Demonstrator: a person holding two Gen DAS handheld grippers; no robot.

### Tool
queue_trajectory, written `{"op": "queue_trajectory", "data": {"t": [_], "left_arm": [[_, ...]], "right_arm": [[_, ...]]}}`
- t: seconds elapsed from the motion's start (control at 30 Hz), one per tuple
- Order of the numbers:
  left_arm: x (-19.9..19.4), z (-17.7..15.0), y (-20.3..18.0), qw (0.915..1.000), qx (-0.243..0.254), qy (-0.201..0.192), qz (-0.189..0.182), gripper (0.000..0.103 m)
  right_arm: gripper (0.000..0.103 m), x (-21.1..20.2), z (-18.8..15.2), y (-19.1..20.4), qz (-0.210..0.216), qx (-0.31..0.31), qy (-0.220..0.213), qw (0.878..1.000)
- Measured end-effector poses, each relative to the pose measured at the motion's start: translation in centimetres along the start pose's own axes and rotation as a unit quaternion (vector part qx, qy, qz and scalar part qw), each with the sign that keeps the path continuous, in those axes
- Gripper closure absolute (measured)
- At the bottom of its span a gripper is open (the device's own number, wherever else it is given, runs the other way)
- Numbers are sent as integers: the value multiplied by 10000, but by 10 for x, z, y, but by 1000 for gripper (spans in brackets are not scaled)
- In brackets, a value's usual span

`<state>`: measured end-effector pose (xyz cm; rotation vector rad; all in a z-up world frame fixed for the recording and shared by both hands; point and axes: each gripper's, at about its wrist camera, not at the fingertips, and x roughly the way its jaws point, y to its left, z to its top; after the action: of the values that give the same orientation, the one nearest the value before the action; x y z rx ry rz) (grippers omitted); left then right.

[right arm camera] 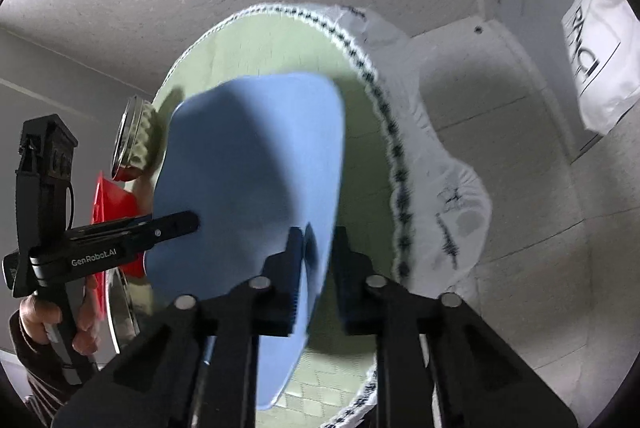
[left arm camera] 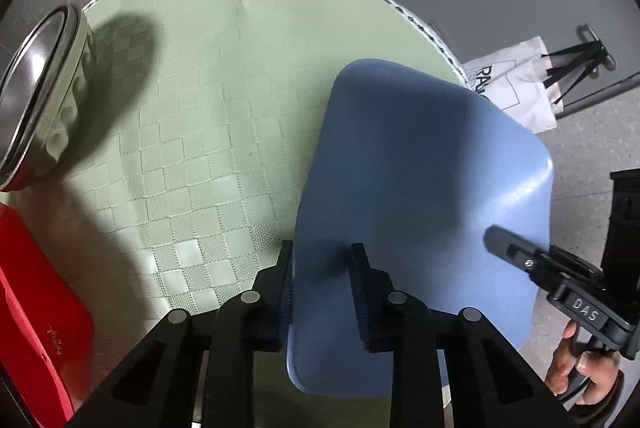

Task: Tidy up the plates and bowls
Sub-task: 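Grasp the light-blue plate edge with both grippers, then lift the light-blue plate with both grippers toward the large steel bowl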

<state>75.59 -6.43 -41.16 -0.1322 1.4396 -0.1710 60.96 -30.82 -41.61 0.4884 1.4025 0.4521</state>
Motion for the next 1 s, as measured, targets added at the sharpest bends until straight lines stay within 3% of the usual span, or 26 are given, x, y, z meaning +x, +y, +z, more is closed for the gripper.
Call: {"op": "queue_trajectory", "data": {"t": [0.33, 0.6, 0.8, 1.0], "left_arm": [[-15, -10, 1, 9997, -76, -200, -91, 88], [-55, -29, 2, 9983, -93, -546, -177, 88], [-105, -57, 7, 9943, -197, -1026, -226, 88], [-156, -108, 41, 9866, -582, -1507, -216, 88]], "right_arm": [[94, -11, -3, 5, 45, -64, -109, 9999], [94, -40, -6, 21, 114, -266, -353, 9990], [94, -69, -11, 56, 163, -685, -606, 9957], [93, -77, -26, 107, 348, -1337, -588, 9887]]}}
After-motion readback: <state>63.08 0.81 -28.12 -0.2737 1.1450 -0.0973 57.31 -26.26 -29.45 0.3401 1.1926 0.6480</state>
